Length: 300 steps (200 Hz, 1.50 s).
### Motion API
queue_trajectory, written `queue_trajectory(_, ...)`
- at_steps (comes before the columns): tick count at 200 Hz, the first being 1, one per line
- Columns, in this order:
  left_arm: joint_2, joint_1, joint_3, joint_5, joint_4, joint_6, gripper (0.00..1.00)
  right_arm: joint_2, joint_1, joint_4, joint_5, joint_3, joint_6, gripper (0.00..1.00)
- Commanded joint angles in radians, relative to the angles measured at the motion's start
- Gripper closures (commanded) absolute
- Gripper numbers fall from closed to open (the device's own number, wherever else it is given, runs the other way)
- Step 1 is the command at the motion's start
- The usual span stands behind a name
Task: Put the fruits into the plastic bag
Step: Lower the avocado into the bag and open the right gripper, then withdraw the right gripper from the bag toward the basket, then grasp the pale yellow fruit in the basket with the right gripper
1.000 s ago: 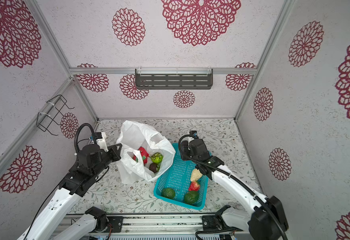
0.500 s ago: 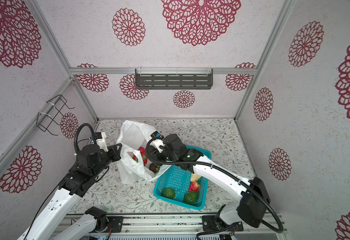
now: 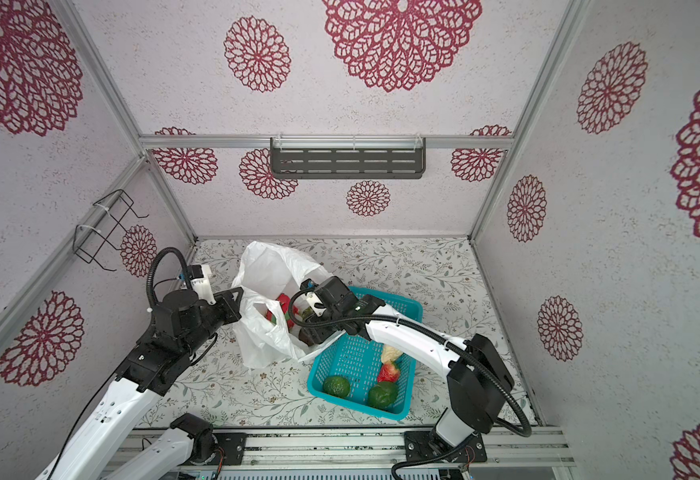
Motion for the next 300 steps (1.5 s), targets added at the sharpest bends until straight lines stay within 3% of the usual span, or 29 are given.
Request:
queue_trajectory(1, -0.004, -0.006, 0.010, -0.010, -0.005, 0.008, 1.00, -0.066, -0.004, 0.032, 0.054, 0.016, -0.007, 0.22)
queue_trajectory(70, 0.013, -0.007, 0.017, -0.005, 0.003, 0.013, 1.00, -0.237, -0.005, 0.168, -0.029, -0.034, -0.023, 0.20)
queue_trajectory(94, 0.017, -0.007, 0.016, -0.003, 0.007, 0.012, 1.00, -0.322, -0.006, 0.221, 0.003, -0.073, -0.023, 0.19)
queue_trajectory(112, 0.016, -0.006, 0.013, -0.004, 0.008, 0.011, 1.00, -0.408, -0.015, 0.274, 0.117, -0.131, 0.001, 0.17)
queue_trajectory(136, 0.011, -0.007, 0.001, -0.007, 0.015, 0.008, 1.00, -0.545, -0.042, 0.342, 0.409, -0.248, 0.090, 0.12)
queue_trajectory(158, 0.014, -0.007, -0.006, -0.004, 0.023, 0.007, 1.00, -0.612, -0.105, 0.265, 0.552, -0.310, 0.203, 0.11)
queue_trajectory(185, 0.022, -0.006, -0.009, -0.002, 0.036, 0.007, 1.00, -0.545, -0.211, -0.012, 0.482, -0.288, 0.331, 0.11)
queue_trajectory(223, 0.037, -0.006, -0.004, 0.005, 0.046, 0.010, 1.00, -0.347, -0.228, -0.266, 0.405, -0.270, 0.343, 0.10)
queue_trajectory(300, 0.019, -0.007, -0.012, -0.004, 0.035, 0.012, 1.00, -0.151, -0.228, -0.336, 0.376, -0.293, 0.341, 0.06)
